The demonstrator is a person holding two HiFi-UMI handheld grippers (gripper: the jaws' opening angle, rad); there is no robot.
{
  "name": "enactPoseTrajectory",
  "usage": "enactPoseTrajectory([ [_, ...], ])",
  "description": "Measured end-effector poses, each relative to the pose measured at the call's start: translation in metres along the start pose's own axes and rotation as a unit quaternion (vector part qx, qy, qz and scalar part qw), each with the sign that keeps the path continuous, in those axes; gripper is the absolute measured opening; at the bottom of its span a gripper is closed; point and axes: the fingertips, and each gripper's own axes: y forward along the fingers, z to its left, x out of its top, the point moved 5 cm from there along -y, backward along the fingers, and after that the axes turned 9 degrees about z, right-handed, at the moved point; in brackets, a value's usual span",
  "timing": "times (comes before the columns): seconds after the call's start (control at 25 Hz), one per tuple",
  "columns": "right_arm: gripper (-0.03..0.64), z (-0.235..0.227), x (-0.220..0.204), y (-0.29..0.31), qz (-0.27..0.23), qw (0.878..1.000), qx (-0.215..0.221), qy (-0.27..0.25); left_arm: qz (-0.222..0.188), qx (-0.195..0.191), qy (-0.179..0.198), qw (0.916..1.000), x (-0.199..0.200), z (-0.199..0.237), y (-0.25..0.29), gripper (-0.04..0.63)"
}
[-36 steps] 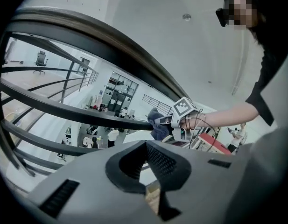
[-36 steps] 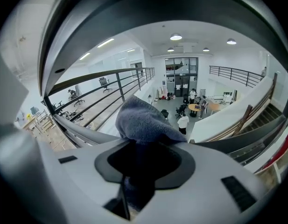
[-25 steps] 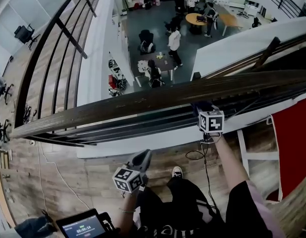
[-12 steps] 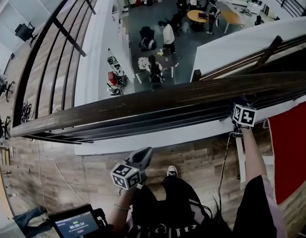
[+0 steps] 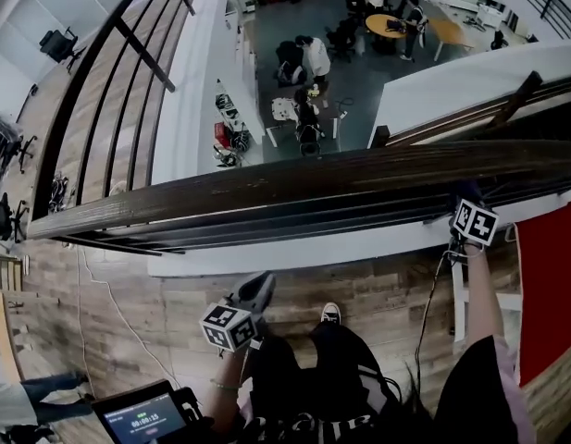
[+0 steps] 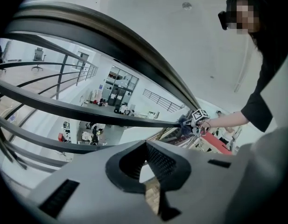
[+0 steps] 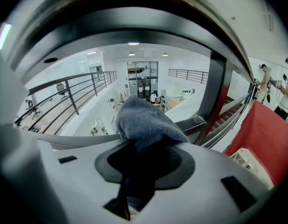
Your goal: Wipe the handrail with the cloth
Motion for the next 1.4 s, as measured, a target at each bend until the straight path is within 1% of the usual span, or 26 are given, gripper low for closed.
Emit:
enactPoseTrajectory([
  [0.12, 0.109, 0.018, -0.018, -0.005, -0.005, 1.0, 0.022, 0.012, -0.012, 0.018, -0.006, 0.9998, -0.003, 0.01, -0.003, 0.002],
  [0.2, 0.109, 0.047, -0.033, -0.016, -0.006, 0.999, 0.037, 0.021, -0.022, 0.02, -0.013, 0.9995, -0.003, 0.022, -0.018, 0.002],
  [0.24, 0.109, 0.072, -0.041, -0.027, -0.005, 0.999, 0.045, 0.023, -0.026, 0.021, -0.015, 0.9993, -0.002, 0.034, -0.033, 0.002],
  [0.32, 0.109, 0.136, -0.057, -0.055, -0.002, 0.998, 0.061, 0.023, -0.032, 0.021, -0.02, 0.9991, 0.001, 0.067, -0.076, 0.002],
  [0.44, 0.109, 0.228, -0.085, -0.084, 0.002, 0.996, 0.081, 0.021, -0.033, 0.023, -0.024, 0.9989, -0.005, 0.117, -0.131, 0.002],
  [0.56, 0.109, 0.308, -0.113, -0.099, 0.008, 0.995, 0.1, 0.022, -0.034, 0.026, -0.026, 0.9988, -0.016, 0.162, -0.174, 0.002],
  [0.72, 0.109, 0.431, -0.152, -0.108, 0.025, 0.99, 0.135, 0.011, -0.027, 0.033, -0.019, 0.9989, -0.03, 0.228, -0.236, 0.002],
  [0.8, 0.109, 0.493, -0.168, -0.112, 0.035, 0.987, 0.155, -0.007, -0.024, 0.04, -0.019, 0.9988, -0.039, 0.26, -0.264, 0.002],
  [0.88, 0.109, 0.553, -0.182, -0.111, 0.048, 0.983, 0.175, -0.038, -0.021, 0.048, -0.028, 0.9982, -0.049, 0.288, -0.288, 0.002],
  [1.04, 0.109, 0.675, -0.208, -0.094, 0.075, 0.969, 0.211, -0.102, -0.022, 0.065, -0.044, 0.9967, -0.069, 0.349, -0.323, 0.002],
  [1.2, 0.109, 0.794, -0.231, -0.085, 0.1, 0.949, 0.245, -0.174, -0.024, 0.081, -0.068, 0.9941, -0.095, 0.401, -0.355, 0.002],
  [1.4, 0.109, 0.916, -0.257, -0.071, 0.114, 0.92, 0.278, -0.25, -0.033, 0.089, -0.092, 0.9912, -0.116, 0.439, -0.377, 0.002],
])
